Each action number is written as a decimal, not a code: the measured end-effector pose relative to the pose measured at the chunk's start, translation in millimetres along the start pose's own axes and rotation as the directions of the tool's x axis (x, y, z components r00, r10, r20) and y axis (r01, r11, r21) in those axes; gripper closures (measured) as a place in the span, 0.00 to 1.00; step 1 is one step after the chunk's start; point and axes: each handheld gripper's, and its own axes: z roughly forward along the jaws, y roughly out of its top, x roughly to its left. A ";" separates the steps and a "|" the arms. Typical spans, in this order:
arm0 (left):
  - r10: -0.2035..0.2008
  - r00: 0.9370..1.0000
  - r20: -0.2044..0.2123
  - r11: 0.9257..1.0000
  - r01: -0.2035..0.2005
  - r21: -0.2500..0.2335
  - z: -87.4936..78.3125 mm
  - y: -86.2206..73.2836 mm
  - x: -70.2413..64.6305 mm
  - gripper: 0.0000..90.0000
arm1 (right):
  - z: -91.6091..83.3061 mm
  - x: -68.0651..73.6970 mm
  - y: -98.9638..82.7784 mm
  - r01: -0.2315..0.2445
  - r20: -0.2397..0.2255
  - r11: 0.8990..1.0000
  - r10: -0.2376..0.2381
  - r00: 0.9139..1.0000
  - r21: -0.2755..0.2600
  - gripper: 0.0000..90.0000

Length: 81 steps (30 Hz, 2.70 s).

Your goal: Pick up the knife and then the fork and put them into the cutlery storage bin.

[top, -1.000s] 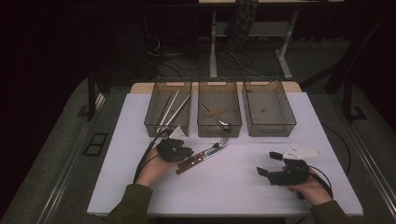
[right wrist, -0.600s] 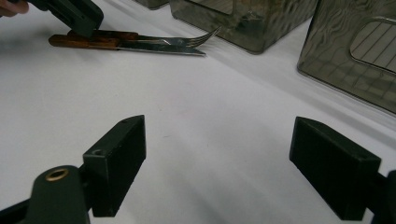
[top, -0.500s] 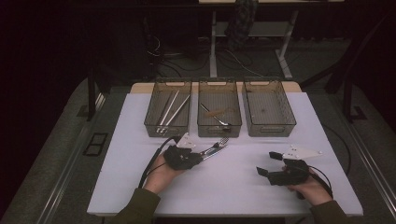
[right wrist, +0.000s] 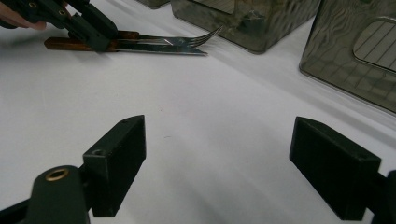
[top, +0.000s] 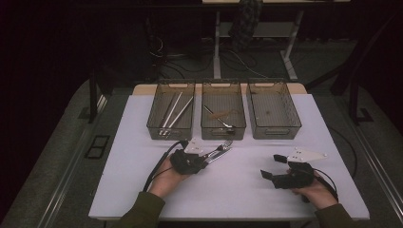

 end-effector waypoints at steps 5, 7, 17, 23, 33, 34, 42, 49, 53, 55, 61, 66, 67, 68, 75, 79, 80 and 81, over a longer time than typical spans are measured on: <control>-0.004 1.000 0.000 1.000 0.004 -0.003 5.7 0.6 -1.4 0.80 | 0.1 -0.2 0.0 0.000 0.000 1.000 0.000 1.000 -0.001 0.20; -0.010 1.000 0.003 1.000 0.010 -0.006 6.1 0.2 -1.0 0.80 | 0.1 -0.1 0.2 0.000 0.000 1.000 0.000 1.000 0.000 0.20; -0.021 0.999 0.026 1.000 0.021 -0.019 6.4 -2.0 1.3 0.85 | 0.6 0.0 1.0 -0.028 -0.010 0.999 0.028 1.000 -0.025 0.20; -0.028 0.999 0.026 0.999 0.028 -0.025 6.1 -1.0 0.6 0.85 | -2.0 -2.6 3.5 -0.053 0.003 0.998 0.053 0.999 -0.029 0.20; -0.056 0.998 0.039 0.989 0.061 -0.135 -13.0 9.9 -4.8 0.85 | -7.0 -4.5 14.6 -0.094 -0.062 0.996 0.094 0.994 -0.002 0.16; -0.058 0.998 0.036 0.987 0.062 -0.146 -15.7 11.4 -5.9 0.85 | -7.2 -3.4 17.1 -0.092 -0.068 0.996 0.091 0.994 -0.011 0.15; -0.056 0.998 0.022 0.974 0.059 -0.220 -28.0 25.0 -17.8 0.85 | -0.1 2.3 38.4 -0.132 -0.116 0.989 0.124 0.986 -0.062 0.19; -0.044 0.999 0.028 0.965 0.050 -0.259 -27.3 34.3 -24.7 0.85 | 16.3 12.3 58.2 -0.169 -0.190 0.983 0.153 0.970 -0.075 0.30; -0.038 0.999 0.034 0.959 0.047 -0.279 -29.2 37.5 -28.6 0.85 | 29.1 17.8 66.3 -0.195 -0.234 0.978 0.173 0.957 -0.076 0.37; -0.035 0.999 0.035 0.958 0.043 -0.284 -29.7 38.4 -29.8 0.85 | 34.4 19.8 68.6 -0.211 -0.259 0.975 0.186 0.948 -0.075 0.40; -0.028 0.999 0.026 0.950 0.035 -0.310 -29.8 42.0 -35.2 0.85 | 44.0 22.8 72.2 -0.246 -0.301 0.966 0.213 0.930 -0.077 0.49; -0.025 0.999 0.027 0.947 0.033 -0.320 -27.5 44.5 -39.5 0.85 | 47.5 21.0 73.1 -0.289 -0.326 0.953 0.248 0.912 -0.085 0.58; -0.023 0.999 0.029 0.947 0.031 -0.320 -26.6 45.0 -40.3 0.85 | 47.9 20.7 73.0 -0.294 -0.332 0.952 0.250 0.910 -0.087 0.60; -0.022 0.999 0.031 0.947 0.031 -0.320 -25.8 45.5 -41.1 0.85 | 48.1 20.8 73.1 -0.299 -0.334 0.950 0.255 0.908 -0.087 0.63; -0.009 0.999 0.045 0.948 0.023 -0.316 -18.4 48.5 -47.8 0.85 | 46.3 23.6 74.5 -0.282 -0.339 0.955 0.237 0.911 -0.090 0.80; -0.006 0.999 0.050 0.950 0.021 -0.310 -13.9 49.1 -50.1 0.85 | 44.0 23.7 75.0 -0.277 -0.349 0.956 0.228 0.909 -0.096 0.87; -0.005 0.999 0.053 0.951 0.021 -0.309 -13.1 49.1 -50.3 0.85 | 43.4 24.0 75.3 -0.269 -0.353 0.958 0.218 0.910 -0.101 0.88; -0.004 0.999 0.054 0.951 0.021 -0.309 -12.3 49.4 -50.8 0.85 | 42.6 24.8 75.6 -0.264 -0.353 0.959 0.212 0.911 -0.106 0.89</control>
